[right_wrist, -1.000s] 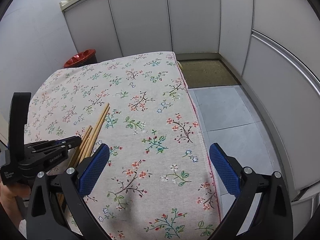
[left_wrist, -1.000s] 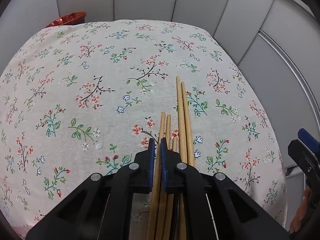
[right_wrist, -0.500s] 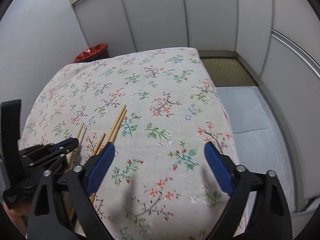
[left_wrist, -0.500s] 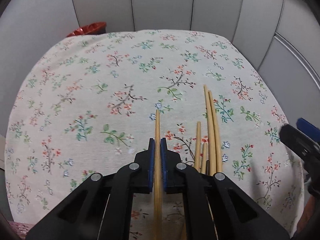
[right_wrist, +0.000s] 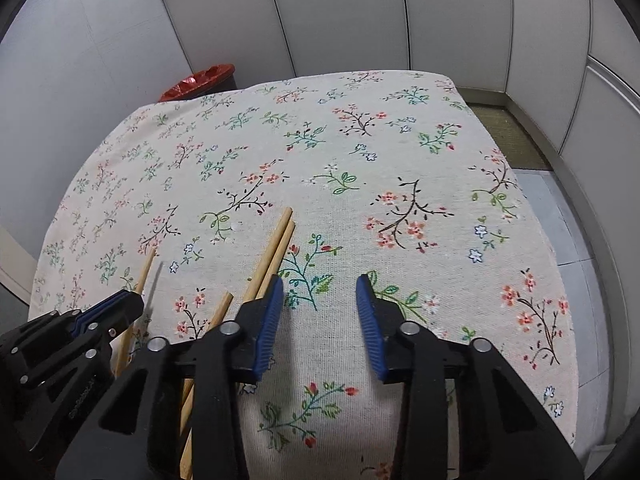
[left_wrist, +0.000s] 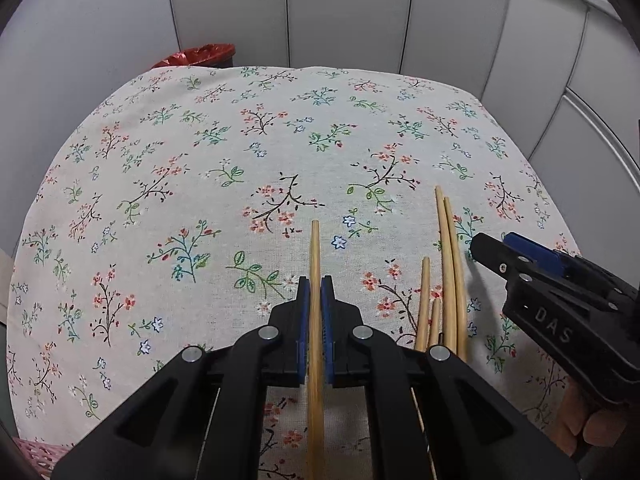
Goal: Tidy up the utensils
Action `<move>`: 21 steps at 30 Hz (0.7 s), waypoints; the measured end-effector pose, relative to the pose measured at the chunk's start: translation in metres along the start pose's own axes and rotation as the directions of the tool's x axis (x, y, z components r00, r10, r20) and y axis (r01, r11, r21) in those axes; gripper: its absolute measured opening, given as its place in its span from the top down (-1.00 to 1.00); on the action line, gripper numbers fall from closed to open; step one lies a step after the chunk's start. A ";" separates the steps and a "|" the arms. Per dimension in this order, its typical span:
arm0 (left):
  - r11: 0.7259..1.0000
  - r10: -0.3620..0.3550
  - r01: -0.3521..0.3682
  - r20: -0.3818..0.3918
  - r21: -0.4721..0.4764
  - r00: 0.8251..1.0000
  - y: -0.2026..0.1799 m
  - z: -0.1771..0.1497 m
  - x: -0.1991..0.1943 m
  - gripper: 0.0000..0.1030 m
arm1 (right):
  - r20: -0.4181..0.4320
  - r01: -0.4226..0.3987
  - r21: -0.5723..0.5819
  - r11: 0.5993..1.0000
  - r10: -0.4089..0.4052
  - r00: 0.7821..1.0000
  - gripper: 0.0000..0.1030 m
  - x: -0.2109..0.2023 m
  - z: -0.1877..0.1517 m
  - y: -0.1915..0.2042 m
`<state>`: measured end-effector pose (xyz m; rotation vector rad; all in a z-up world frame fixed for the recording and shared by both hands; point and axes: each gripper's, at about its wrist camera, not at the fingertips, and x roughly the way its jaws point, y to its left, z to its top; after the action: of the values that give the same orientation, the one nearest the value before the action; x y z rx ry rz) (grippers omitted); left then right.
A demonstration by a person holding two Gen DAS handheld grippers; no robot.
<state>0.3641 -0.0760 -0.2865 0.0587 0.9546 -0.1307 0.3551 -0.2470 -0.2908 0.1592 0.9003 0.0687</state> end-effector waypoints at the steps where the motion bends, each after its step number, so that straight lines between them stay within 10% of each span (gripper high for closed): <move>1: 1.000 0.000 0.000 -0.004 0.000 1.000 0.001 0.000 0.001 0.89 | 0.001 0.003 -0.009 1.000 -0.003 1.000 0.31 0.000 0.000 0.001; 21: 0.999 0.006 -0.007 -0.023 -0.039 1.000 0.018 -0.003 0.004 0.89 | -0.025 -0.025 -0.058 0.998 0.023 0.999 0.39 0.000 0.004 0.020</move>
<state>0.3661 -0.0584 -0.2920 0.0270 0.9795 -0.1050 0.3585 -0.2276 -0.2855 0.1154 0.9201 0.1195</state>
